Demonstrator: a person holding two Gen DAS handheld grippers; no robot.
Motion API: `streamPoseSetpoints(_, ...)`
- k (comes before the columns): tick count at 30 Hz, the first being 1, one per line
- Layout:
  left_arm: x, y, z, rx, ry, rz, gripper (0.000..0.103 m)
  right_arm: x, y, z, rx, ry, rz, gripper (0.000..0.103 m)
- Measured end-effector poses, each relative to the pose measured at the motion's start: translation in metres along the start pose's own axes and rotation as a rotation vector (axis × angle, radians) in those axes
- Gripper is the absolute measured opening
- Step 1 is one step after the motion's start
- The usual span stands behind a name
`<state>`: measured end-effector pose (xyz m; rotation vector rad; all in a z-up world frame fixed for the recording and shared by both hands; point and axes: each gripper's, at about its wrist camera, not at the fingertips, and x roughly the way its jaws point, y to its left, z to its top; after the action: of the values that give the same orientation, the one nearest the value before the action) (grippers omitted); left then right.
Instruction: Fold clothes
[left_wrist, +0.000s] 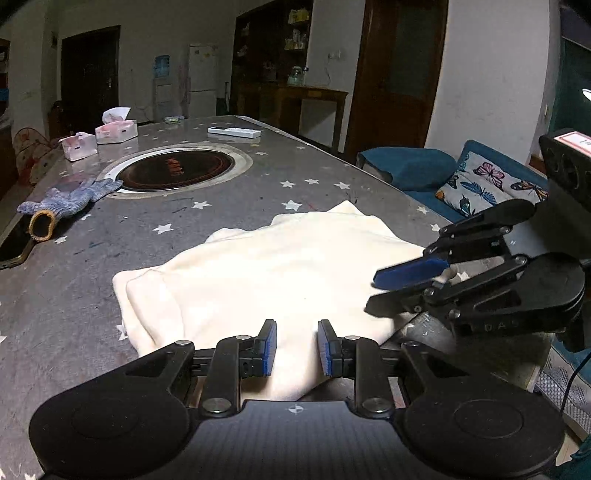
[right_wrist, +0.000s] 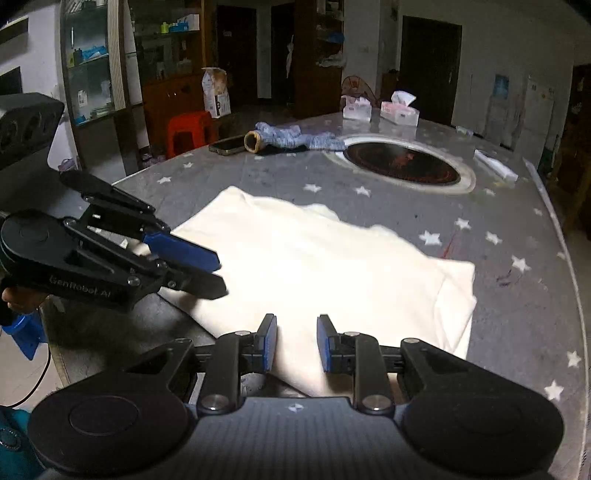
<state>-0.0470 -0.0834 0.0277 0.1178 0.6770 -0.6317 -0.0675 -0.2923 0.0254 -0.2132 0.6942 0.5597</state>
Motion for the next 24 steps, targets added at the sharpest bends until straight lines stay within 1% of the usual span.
streamPoseSetpoints(3, 0.001, -0.001, -0.003, 0.0, 0.001, 0.008, 0.03, -0.003, 0.002, 0.003, 0.007, -0.018, 0.011, 0.023)
streamPoseSetpoints(7, -0.002, 0.002, -0.005, -0.033, -0.004, 0.01, 0.032, 0.005, 0.003, -0.004, 0.008, 0.01, 0.01, 0.024)
streamPoseSetpoints(9, -0.007, 0.003, -0.004, -0.043, -0.012, 0.02, 0.033, 0.003, 0.003, -0.002, 0.008, 0.009, 0.008, 0.026)
streamPoseSetpoints(14, -0.02, 0.011, -0.006, -0.092, -0.043, 0.039, 0.033, 0.0, 0.007, 0.004, -0.003, -0.006, 0.02, 0.028)
streamPoseSetpoints(19, -0.02, 0.025, -0.017, -0.149, -0.02, 0.042, 0.032, 0.003, 0.015, 0.006, -0.024, 0.001, 0.04, 0.031)
streamPoseSetpoints(21, -0.025, 0.029, -0.019, -0.176, -0.028, 0.034, 0.032, 0.003, 0.018, 0.008, -0.038, 0.002, 0.043, 0.032)
streamPoseSetpoints(24, -0.035, 0.032, -0.018, -0.183, -0.051, 0.044, 0.033, 0.001, 0.022, 0.011, -0.06, 0.003, 0.049, 0.032)
